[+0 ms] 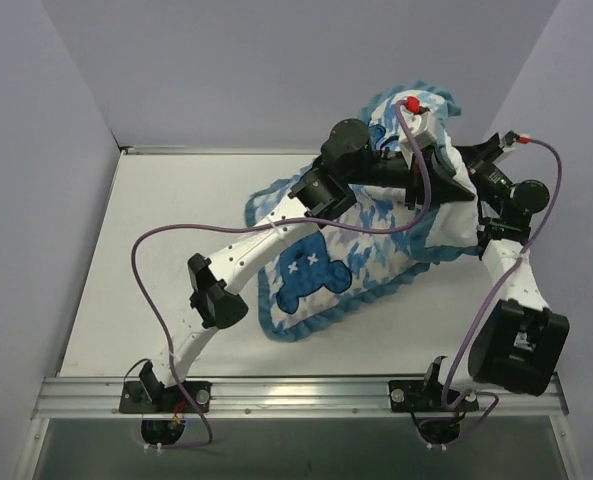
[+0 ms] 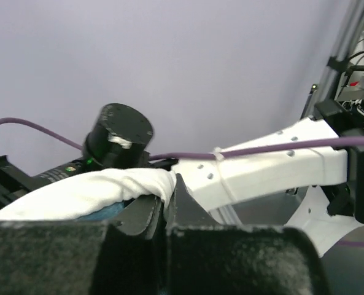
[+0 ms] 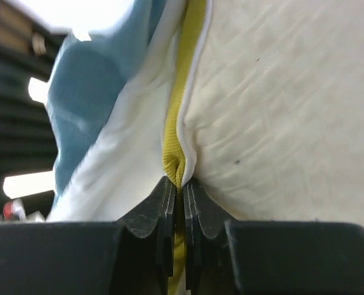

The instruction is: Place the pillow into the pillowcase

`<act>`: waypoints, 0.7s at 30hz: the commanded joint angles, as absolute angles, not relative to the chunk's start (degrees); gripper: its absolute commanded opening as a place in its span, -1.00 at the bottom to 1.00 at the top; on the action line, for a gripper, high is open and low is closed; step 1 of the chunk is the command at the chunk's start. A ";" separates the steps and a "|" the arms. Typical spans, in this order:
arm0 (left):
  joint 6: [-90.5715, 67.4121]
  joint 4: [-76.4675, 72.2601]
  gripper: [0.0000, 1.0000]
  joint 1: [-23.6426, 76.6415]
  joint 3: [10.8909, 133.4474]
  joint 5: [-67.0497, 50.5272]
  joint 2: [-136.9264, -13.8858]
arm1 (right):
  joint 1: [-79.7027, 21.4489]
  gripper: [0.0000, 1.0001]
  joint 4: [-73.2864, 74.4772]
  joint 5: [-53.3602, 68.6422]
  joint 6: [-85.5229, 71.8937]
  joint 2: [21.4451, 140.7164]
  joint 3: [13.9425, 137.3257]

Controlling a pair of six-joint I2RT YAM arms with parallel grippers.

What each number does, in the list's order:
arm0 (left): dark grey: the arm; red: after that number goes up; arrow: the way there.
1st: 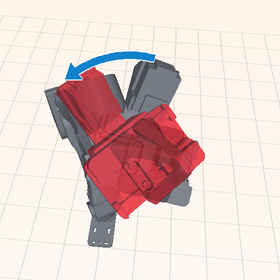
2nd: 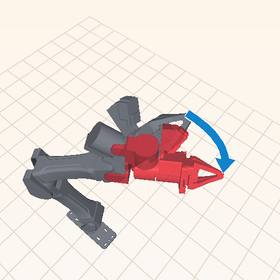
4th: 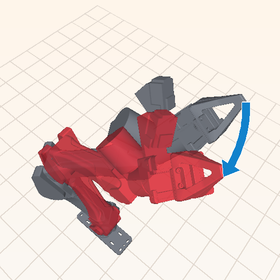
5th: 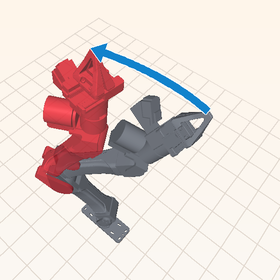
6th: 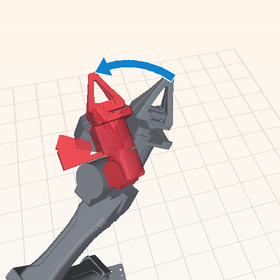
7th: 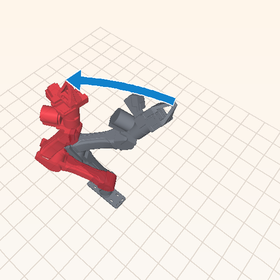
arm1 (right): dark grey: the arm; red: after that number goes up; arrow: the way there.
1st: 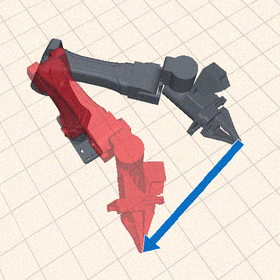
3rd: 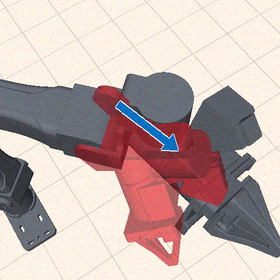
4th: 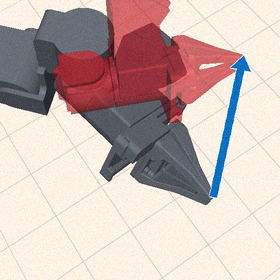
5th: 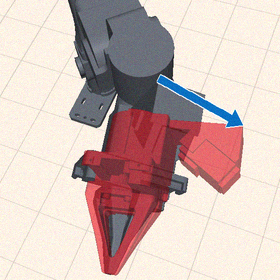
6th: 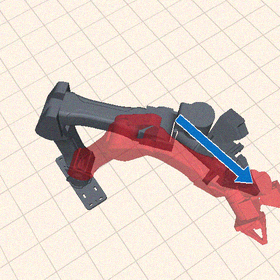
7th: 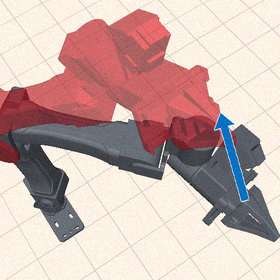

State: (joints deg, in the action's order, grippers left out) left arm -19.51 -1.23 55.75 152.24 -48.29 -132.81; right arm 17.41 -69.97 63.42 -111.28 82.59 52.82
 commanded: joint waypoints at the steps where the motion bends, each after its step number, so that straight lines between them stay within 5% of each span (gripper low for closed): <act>1: -21.18 -14.50 -1.00 53.45 149.88 -47.99 -121.49 | 11.35 -1.00 -72.67 67.77 -105.64 71.74 55.89; 3: -22.23 -13.46 -1.00 49.68 138.68 -45.97 -112.82 | 4.62 -1.00 -56.78 65.67 -88.07 65.17 58.08; 4: -21.89 -13.36 -1.00 48.44 134.69 -45.71 -109.72 | 1.09 -1.00 -30.85 63.57 -77.02 63.47 64.10; 5: -21.01 -11.18 -1.00 47.38 132.04 -45.79 -106.82 | -4.69 -1.00 -15.62 59.80 -49.24 62.41 67.73; 7: -18.64 -6.88 -1.00 44.31 128.17 -45.53 -100.65 | -19.77 -0.78 1.52 45.96 -33.81 62.05 69.97; 15: -15.47 3.69 -1.00 31.93 109.10 -44.65 -80.73 | -43.67 -0.63 8.00 30.86 -24.15 88.00 76.62; 17: -18.00 3.69 -1.00 23.41 101.55 -44.03 -76.14 | -45.86 -0.49 9.56 29.11 -25.57 96.11 82.06; 21: -16.53 8.42 -1.00 7.68 83.34 -45.26 -65.33 | -47.98 -0.60 14.14 21.64 -24.89 114.39 97.70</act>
